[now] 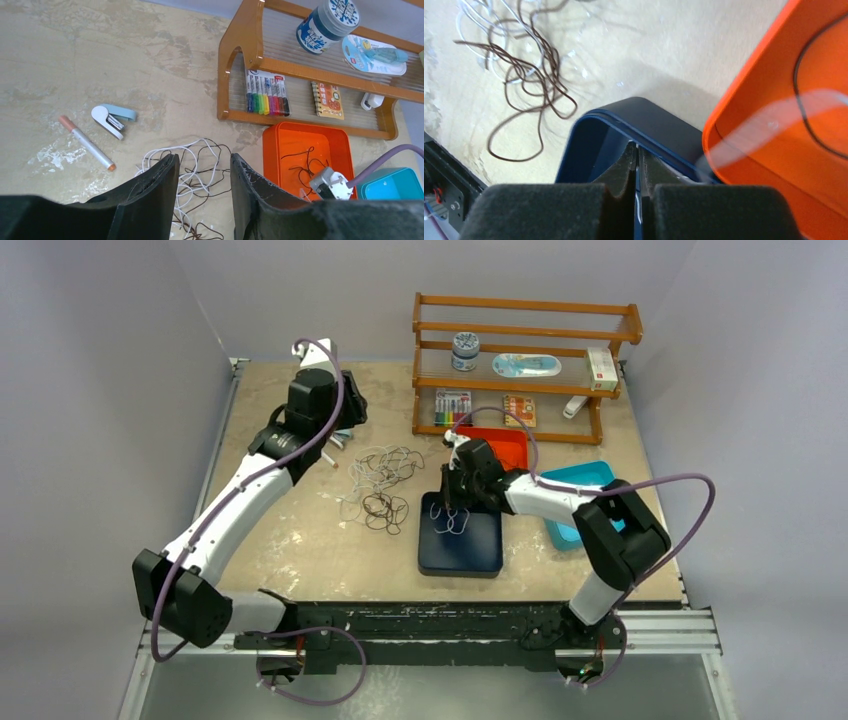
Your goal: Untangle the cables
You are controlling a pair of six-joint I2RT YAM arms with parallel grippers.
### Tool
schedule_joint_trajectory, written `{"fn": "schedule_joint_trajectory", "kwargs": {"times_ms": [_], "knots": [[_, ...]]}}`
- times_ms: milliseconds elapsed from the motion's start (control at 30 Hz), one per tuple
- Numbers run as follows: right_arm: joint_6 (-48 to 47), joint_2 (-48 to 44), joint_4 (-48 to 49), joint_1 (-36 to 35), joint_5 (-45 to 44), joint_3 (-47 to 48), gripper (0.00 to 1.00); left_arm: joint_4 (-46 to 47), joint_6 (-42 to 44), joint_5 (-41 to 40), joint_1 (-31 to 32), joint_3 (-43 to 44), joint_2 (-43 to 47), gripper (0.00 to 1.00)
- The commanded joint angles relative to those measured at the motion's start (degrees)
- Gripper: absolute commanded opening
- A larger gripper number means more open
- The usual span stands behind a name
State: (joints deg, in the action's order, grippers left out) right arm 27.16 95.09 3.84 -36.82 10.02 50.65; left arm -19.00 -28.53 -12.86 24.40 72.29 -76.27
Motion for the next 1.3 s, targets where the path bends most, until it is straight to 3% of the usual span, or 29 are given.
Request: {"fn": "schedule_joint_trajectory", "kwargs": {"times_ms": [0,267,533,767,1033,1133,1267], "knots": [[-3.82,-1.95,2.40,0.17,-2.06,3.92,0.00,0.75,1.53,-1.81,-0.14,0.58,2.87,0.41],[-9.62,-18.08,-6.58,-0.05,2.30,-1.44,0.00,1.82,1.02,-1.46,-0.11,-1.14,3.19,0.41],[-7.81,-29.32,-19.55,-0.61,6.72,-2.83,0.00,2.99,0.41,-0.46,-0.10,-1.50,2.28,0.41],[-6.63,-29.98,-24.08,-1.26,7.38,-4.51,0.00,3.15,0.49,0.56,-0.11,-0.86,1.48,0.41],[-6.95,-22.73,-24.25,-2.48,5.74,-4.62,0.00,2.22,0.57,-0.10,-0.10,-1.08,1.36,0.41],[-7.29,-22.70,-23.18,-2.56,2.04,-2.33,0.25,1.47,0.50,-1.19,-0.12,-1.36,1.15,0.43],[-7.27,-23.97,-21.10,-2.56,-4.75,1.62,0.42,-0.89,0.36,-1.64,-0.21,-1.56,0.52,0.45]]}}
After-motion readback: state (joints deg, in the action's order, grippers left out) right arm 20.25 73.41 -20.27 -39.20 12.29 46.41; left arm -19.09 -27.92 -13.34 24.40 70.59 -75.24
